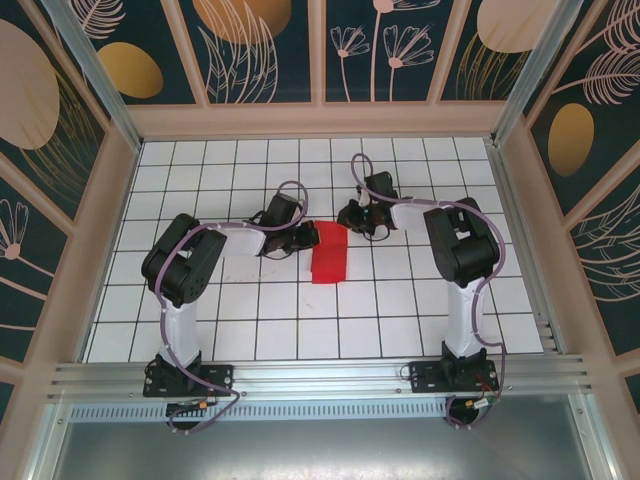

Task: Fold a paper plane with a square sheet of paper (pick it up from the middle)
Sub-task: Fold the square sheet of paper in half at the center of the table.

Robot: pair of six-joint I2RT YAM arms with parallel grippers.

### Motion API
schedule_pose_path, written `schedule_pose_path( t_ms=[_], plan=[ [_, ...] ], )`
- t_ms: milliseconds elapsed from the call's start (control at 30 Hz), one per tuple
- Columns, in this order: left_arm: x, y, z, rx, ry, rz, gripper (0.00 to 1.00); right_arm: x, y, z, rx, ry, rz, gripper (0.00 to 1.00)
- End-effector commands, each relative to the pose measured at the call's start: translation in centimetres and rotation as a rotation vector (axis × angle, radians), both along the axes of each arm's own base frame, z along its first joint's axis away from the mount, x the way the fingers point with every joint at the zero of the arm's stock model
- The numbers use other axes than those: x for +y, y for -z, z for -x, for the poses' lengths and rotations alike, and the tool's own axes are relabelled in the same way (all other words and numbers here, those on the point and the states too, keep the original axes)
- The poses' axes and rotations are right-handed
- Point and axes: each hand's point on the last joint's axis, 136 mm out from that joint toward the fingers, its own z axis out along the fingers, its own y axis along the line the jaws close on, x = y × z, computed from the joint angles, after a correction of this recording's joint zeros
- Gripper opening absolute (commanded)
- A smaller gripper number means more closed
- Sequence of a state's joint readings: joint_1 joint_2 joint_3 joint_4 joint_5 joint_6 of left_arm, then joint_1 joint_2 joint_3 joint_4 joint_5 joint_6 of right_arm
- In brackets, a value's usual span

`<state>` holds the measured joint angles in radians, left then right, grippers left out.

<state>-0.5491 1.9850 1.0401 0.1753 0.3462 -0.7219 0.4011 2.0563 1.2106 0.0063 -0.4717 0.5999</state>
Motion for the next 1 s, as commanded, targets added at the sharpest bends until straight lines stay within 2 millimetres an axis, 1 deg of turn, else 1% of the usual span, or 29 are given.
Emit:
schedule_pose_path(
  t_ms=[0,67,133,233,300,433,533,767,833,900,967],
  plan=[
    [4.5,5.6,3.1,0.15,-0.047,-0.211,0.0,-1.6,0.6,-1.8,-0.035,0.051,0.084,0.17],
    [4.7,5.6,3.0,0.148,-0.053,-0.217,0.0,-1.6,-0.4,-2.4,-0.061,0.057,0.078,0.17],
    [4.7,5.5,2.9,0.143,-0.056,-0.218,0.0,-1.0,-2.1,-2.4,-0.089,0.042,0.043,0.17],
    [4.6,5.3,2.7,0.139,-0.061,-0.209,0.0,0.1,-4.3,-1.1,-0.117,0.003,0.014,0.17],
    [4.5,5.4,2.7,0.138,-0.063,-0.206,0.0,0.6,-4.7,0.3,-0.113,-0.01,0.018,0.18],
    [4.5,5.3,2.5,0.134,-0.071,-0.202,0.0,0.7,-3.5,3.6,-0.072,-0.008,0.036,0.17],
    [4.5,5.3,2.6,0.133,-0.069,-0.2,0.0,0.4,-2.0,5.6,-0.026,-0.007,0.046,0.15],
    [4.4,5.1,2.5,0.13,-0.073,-0.193,0.0,-0.1,0.6,8.6,0.064,-0.035,0.058,0.11],
    [4.4,5.0,2.5,0.128,-0.076,-0.193,0.0,-0.4,1.4,8.9,0.08,-0.035,0.071,0.11],
    [4.4,5.1,2.4,0.128,-0.077,-0.195,0.0,-0.2,1.1,8.8,0.069,-0.05,0.058,0.11],
    [4.5,5.1,2.4,0.129,-0.081,-0.196,0.0,0.4,-0.4,8.7,0.031,-0.068,0.026,0.11]
  ],
)
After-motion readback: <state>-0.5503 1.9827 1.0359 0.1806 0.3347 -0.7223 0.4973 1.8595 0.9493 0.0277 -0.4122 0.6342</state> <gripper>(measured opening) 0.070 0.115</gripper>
